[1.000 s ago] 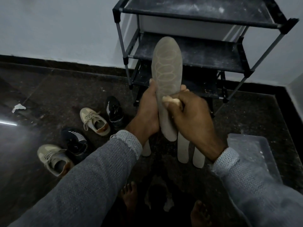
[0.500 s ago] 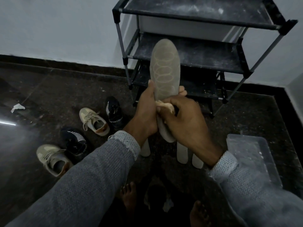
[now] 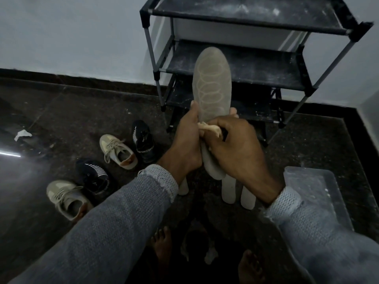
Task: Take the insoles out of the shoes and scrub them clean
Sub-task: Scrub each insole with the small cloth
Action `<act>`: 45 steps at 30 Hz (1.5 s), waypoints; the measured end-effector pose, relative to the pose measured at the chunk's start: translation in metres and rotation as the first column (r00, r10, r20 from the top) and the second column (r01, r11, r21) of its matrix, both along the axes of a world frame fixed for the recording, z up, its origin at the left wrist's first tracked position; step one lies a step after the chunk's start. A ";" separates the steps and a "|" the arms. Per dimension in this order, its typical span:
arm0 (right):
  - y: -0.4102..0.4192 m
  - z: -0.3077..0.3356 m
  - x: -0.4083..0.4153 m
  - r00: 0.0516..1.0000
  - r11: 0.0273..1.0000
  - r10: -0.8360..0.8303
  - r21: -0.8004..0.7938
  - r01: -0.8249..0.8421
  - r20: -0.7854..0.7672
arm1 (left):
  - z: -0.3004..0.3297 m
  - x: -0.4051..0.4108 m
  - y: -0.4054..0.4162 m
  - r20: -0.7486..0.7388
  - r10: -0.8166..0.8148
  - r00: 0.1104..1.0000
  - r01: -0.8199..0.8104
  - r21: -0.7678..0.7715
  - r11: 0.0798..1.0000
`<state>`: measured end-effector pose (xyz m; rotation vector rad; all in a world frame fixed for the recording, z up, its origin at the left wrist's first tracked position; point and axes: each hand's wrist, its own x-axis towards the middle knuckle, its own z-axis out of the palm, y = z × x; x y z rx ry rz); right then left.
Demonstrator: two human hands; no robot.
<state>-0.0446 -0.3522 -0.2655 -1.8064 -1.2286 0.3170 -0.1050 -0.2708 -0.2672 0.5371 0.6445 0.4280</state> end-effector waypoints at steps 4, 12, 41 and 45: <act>0.005 -0.005 0.030 0.980 0.988 -0.157 0.012 0.157 0.119 | -0.002 0.003 -0.005 0.007 -0.034 0.999 0.034 0.038 0.999; 0.003 -0.001 0.004 0.996 1.000 -0.018 0.027 0.015 0.086 | -0.004 0.001 0.001 -0.016 0.022 1.000 -0.022 -0.025 0.999; 0.014 -0.006 0.031 0.970 0.990 -0.139 0.049 0.132 0.198 | -0.007 0.002 -0.006 -0.029 -0.021 0.999 0.023 0.080 0.997; 0.013 -0.007 0.050 0.946 0.964 -0.266 0.054 0.260 0.187 | -0.006 0.004 -0.014 -0.046 -0.056 0.997 0.060 0.087 0.994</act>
